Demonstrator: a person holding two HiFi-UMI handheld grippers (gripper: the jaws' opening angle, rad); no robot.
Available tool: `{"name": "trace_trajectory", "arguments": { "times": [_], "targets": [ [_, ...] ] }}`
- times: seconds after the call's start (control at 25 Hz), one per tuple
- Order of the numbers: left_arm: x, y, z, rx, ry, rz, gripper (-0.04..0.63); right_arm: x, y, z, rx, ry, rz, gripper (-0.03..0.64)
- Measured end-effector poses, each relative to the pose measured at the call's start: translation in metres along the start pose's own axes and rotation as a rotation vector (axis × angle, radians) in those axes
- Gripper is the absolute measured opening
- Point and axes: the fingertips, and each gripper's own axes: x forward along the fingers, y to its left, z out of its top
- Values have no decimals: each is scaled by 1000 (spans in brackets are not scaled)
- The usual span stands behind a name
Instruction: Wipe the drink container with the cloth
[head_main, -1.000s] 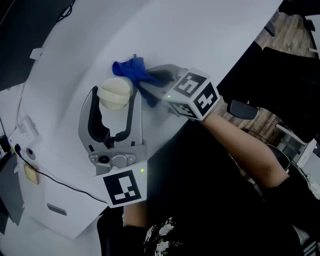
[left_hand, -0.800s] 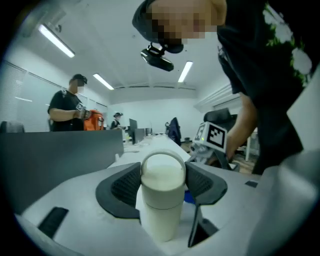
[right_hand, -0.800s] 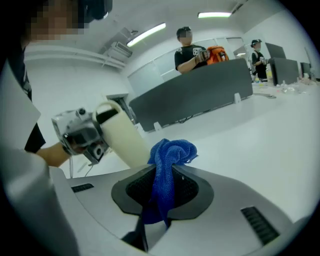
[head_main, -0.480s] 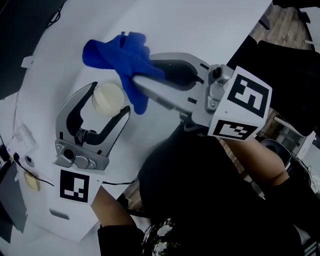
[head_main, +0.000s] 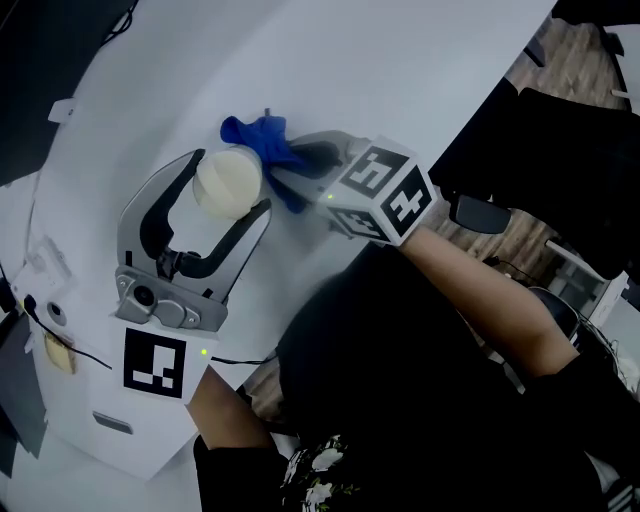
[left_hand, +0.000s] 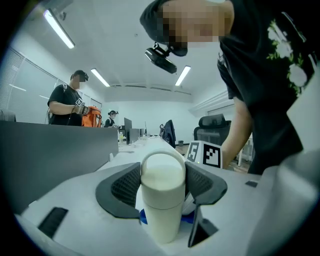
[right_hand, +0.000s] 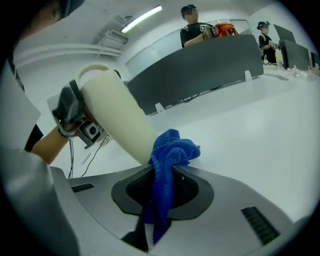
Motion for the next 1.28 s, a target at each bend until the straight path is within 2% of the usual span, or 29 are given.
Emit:
{"name": "trace_trajectory", "arguments": {
  "times": [0.24,0.32,0.4,0.64,0.76,0.8,0.84,0.92,0.96,1.08,1.16,1.2,1.28],
  "targets": [
    [2,3,-1,-7,50,70,270,6,-5,-7,44,15,7,60],
    [-1,8,2,34,68,167,282,6,-5,-8,56,15,16,60],
    [-6,12,11,58,49,277,307,6,-5,-8,52,13,13,64],
    [-11,13,14,-120,-22,624,316,3,-4,-10,16,-2,-12,64],
    [-6,16,7,-136,8,710,316,4,-4,-7,4,-19,-30,64],
    [-6,17,4,-138,30,720,298,5,-3,-6,-1,-32,-34,64],
    [-5,17,1,-136,48,714,264,4,-2,-5,-5,-49,-37,64],
    [-4,14,-2,-112,74,644,264,-2,-2,-3,8,-99,-39,64],
    [-3,11,-3,-92,80,578,231,-8,-3,-1,31,-131,-41,64],
    [-3,2,-3,-7,53,305,230,-41,-11,15,122,-243,-63,64],
    [-2,-5,0,41,26,133,230,-71,-12,38,146,-327,-58,64],
    [0,-8,3,59,20,68,230,-85,-9,53,142,-368,-42,64],
    [7,-11,8,79,14,-13,230,-107,2,84,115,-439,11,64]
  ]
}}
